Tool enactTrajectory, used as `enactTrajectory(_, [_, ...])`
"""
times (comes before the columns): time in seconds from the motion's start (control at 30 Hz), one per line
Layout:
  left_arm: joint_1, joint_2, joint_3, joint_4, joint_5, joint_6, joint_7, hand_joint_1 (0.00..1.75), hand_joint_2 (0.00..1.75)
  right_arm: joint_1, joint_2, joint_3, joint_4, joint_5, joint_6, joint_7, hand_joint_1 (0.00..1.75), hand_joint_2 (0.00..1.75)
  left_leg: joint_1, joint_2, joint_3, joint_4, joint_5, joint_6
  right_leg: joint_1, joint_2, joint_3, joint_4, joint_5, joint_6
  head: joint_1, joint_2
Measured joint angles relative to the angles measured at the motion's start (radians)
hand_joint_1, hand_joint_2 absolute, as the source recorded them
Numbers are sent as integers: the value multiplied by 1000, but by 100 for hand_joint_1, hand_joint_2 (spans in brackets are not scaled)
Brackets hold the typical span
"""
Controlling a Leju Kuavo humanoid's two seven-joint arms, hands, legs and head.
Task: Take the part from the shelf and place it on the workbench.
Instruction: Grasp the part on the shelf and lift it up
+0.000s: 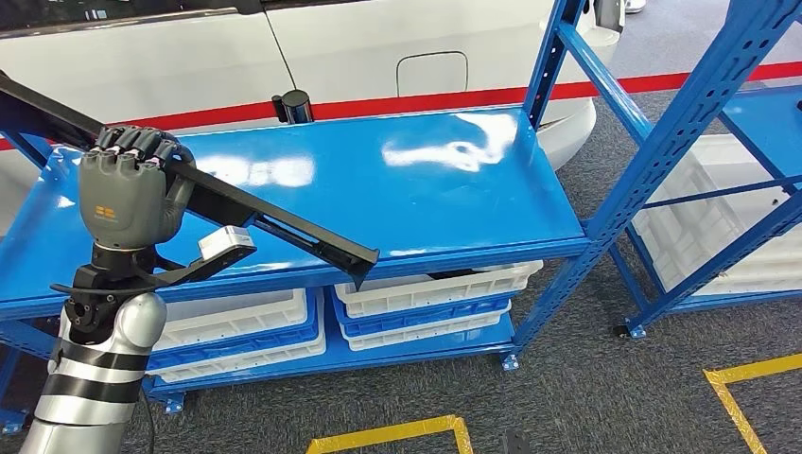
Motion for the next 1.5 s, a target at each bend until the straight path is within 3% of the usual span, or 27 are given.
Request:
enactTrajectory(1.2, [13,14,0,8,64,4,-26,175,175,1,0,0,0,-13,-1,0,0,0,0,0,-1,0,0,0,0,0,-1,0,0,0,0,0])
enactTrajectory(1.5, [20,14,0,8,58,13,-32,175,175,1,1,0,3,-14,-1,0,0,0,-2,0,-12,14,-2,6,-4,0,-4,-2,4,6,0,0])
